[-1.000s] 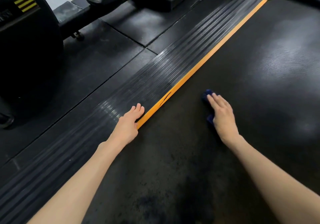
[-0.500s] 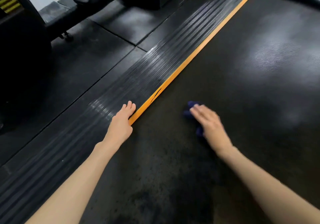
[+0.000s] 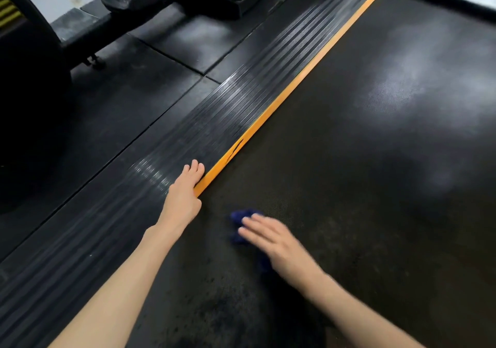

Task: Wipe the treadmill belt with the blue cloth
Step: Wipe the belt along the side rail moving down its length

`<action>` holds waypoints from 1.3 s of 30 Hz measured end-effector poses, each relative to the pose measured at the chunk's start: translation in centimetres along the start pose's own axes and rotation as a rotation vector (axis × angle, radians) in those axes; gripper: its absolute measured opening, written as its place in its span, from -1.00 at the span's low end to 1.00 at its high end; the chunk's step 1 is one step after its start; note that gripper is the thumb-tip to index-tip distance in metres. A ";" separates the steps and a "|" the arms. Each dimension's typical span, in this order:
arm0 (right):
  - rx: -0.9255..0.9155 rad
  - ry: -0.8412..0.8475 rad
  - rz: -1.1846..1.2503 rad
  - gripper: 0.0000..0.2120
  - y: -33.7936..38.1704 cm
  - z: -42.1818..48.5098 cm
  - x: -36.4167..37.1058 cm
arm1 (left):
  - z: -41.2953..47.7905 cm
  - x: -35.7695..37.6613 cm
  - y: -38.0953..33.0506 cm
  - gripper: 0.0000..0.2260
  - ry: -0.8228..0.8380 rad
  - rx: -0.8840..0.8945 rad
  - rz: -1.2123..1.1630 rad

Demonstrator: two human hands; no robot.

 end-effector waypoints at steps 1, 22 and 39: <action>0.062 -0.039 0.005 -0.63 -2.2 -0.4 -1.1 | 0.0 -0.1 -0.1 -0.29 0.013 0.002 0.014; 0.700 -0.407 0.040 -0.62 -12.0 -1.7 -7.0 | -0.7 0.3 -1.2 -0.24 0.016 0.021 0.101; 0.670 -0.346 0.028 -0.75 -10.3 -3.8 -7.0 | -0.5 0.0 -0.8 -0.21 0.052 0.028 0.100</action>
Point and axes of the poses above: each hand's wrist, its own z-axis towards the middle knuckle, its own x-axis out of the palm, y = z × x, the point moved 4 cm from there along z, towards the middle knuckle
